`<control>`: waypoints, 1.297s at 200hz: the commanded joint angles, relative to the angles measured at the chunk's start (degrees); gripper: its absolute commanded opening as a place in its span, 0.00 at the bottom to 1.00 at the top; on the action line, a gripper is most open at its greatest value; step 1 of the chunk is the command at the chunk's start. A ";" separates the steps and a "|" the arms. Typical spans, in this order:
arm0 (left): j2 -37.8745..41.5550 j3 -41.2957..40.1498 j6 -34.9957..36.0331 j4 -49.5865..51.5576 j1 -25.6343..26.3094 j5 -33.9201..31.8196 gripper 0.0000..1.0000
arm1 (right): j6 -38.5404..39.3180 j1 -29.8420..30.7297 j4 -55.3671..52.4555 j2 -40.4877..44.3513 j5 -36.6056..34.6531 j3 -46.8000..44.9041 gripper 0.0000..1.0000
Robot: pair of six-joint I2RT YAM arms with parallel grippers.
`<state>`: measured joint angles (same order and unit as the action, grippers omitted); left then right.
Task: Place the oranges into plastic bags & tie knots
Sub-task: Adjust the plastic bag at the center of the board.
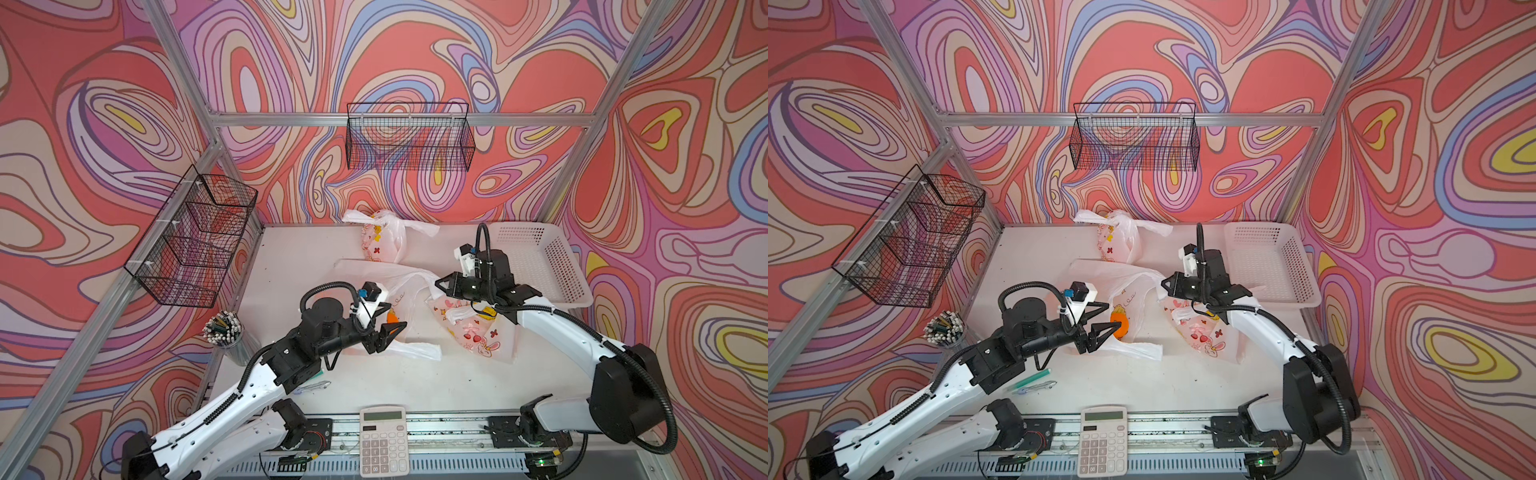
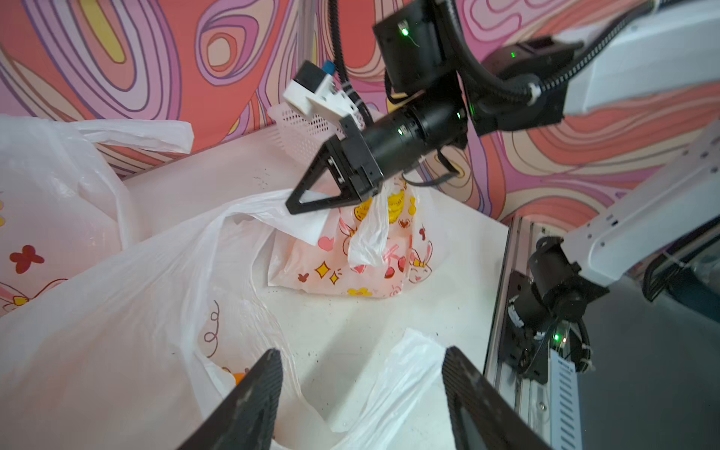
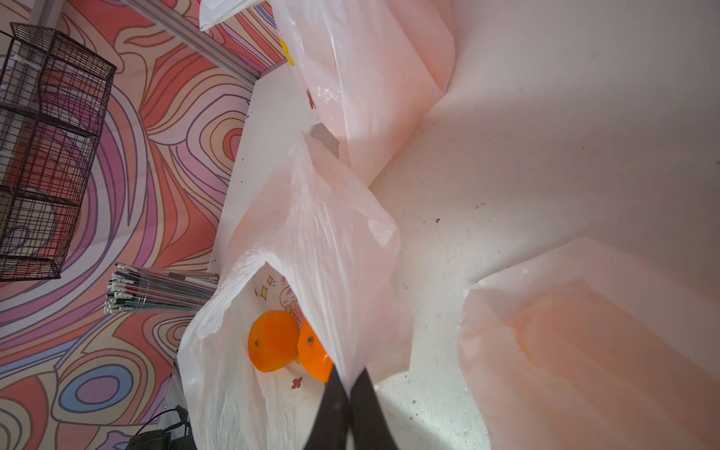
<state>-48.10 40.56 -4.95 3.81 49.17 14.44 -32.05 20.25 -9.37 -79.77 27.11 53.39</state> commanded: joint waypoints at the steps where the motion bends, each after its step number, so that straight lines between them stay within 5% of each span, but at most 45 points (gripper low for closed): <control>1: 0.21 -0.81 10.18 4.27 7.32 -12.35 0.73 | -0.94 -0.42 2.21 -1.13 1.30 -0.64 0.00; 51: -10.63 -0.69 22.78 2.60 24.29 -30.84 0.93 | -0.91 -0.39 2.45 -1.07 2.20 -1.37 0.00; 128: -30.86 5.79 28.13 -1.58 27.83 -46.12 0.99 | -0.73 -0.47 2.13 0.56 2.55 -2.58 0.00; 177: -39.70 8.29 28.12 -0.97 27.88 -51.03 0.64 | -0.90 -0.47 2.32 1.84 3.15 -2.78 0.00; 225: -34.81 7.44 28.89 -2.79 27.62 -55.82 0.07 | -3.99 -0.39 7.16 3.74 8.48 -3.11 0.00; 259: -21.17 5.68 29.54 -1.67 23.23 -50.15 0.00 | -8.68 -0.26 12.00 5.23 13.58 -1.53 0.00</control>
<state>-78.70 46.92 23.79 3.09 75.68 -38.15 -36.62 20.16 -2.55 -76.58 35.92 50.87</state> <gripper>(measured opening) 0.053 0.047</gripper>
